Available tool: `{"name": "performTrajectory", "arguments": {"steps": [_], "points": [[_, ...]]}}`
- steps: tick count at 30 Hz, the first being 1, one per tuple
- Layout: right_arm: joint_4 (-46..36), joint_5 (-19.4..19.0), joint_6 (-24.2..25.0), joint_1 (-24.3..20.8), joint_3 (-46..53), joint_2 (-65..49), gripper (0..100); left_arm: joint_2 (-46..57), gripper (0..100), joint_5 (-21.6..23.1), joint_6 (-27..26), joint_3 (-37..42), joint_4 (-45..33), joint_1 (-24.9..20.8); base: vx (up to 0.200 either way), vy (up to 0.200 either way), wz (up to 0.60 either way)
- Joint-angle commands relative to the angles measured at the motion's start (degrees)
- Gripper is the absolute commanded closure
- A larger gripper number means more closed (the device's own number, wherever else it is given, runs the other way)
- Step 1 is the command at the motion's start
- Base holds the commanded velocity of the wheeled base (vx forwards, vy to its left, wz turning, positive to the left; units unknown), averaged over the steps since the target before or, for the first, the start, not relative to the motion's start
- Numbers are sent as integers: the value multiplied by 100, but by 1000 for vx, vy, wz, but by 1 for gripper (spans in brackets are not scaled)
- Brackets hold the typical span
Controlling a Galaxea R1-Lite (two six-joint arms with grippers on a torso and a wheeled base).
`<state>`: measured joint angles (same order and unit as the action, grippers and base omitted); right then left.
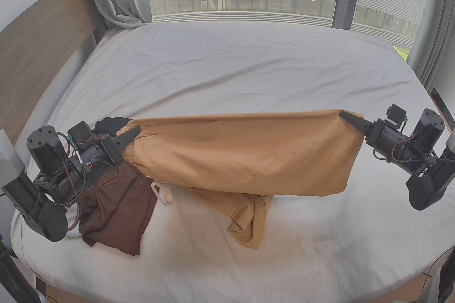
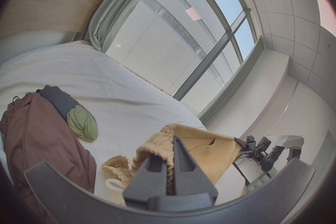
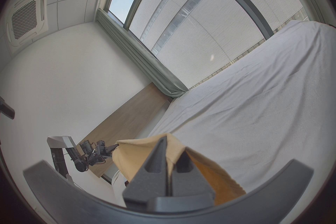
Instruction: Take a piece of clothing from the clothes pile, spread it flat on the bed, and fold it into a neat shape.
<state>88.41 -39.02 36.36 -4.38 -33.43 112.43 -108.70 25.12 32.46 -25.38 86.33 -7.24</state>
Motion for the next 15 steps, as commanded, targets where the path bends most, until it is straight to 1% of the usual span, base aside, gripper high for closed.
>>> {"name": "performTrajectory", "arguments": {"steps": [1, 6, 15], "points": [[-8, 35, 11, -2, -437, 385, 100, -687, 100, -298, 14, -468, 244, -137, 0, 0, 0], [-25, 44, 29, 25, -806, 578, 100, -898, 100, -614, 58, -854, 235, -164, 0, 0, 0], [-43, 53, 108, 112, -1430, 1132, 100, -1294, 100, -887, 58, -1408, 226, -304, 0, 0, 0]]}}
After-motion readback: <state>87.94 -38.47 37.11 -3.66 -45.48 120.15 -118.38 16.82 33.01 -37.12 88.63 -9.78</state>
